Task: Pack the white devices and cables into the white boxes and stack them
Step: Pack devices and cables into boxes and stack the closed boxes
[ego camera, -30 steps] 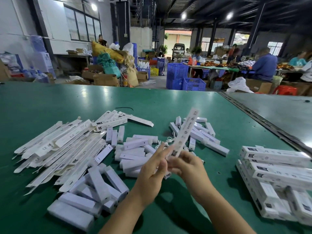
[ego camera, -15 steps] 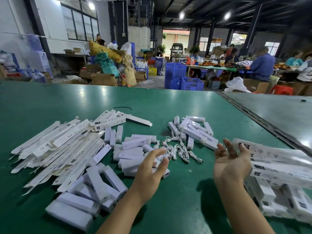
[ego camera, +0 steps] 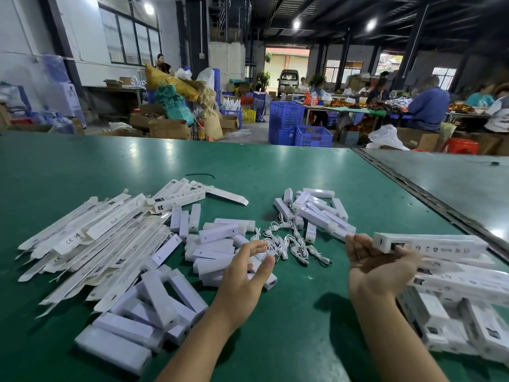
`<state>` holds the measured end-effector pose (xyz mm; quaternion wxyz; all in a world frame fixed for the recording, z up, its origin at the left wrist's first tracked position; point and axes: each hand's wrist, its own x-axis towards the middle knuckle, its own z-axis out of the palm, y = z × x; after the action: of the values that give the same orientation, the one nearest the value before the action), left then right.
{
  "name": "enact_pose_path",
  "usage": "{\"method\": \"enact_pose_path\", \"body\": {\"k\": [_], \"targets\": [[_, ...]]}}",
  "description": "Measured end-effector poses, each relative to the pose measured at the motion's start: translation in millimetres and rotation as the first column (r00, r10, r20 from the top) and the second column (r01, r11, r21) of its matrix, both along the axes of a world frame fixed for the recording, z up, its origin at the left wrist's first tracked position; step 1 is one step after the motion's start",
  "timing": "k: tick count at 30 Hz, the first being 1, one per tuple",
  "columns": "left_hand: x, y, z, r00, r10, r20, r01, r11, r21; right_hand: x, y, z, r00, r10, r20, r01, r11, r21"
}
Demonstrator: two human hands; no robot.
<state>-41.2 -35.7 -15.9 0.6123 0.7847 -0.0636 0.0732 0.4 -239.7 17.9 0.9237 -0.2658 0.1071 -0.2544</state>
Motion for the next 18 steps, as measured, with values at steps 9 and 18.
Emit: {"method": "enact_pose_path", "body": {"k": [9,18], "targets": [[-1.9,-0.9,4.7,0.999,0.032,0.017,-0.032,0.999,-0.004,5.2,-5.8,-3.9,0.998,0.053,-0.041,-0.043,0.978,0.203],[6.6,2.2,-6.8,0.946,0.256,0.200,-0.286,0.948,0.138,8.1,-9.3,-13.8,0.988,0.113,-0.108,-0.106,0.992,0.066]]}}
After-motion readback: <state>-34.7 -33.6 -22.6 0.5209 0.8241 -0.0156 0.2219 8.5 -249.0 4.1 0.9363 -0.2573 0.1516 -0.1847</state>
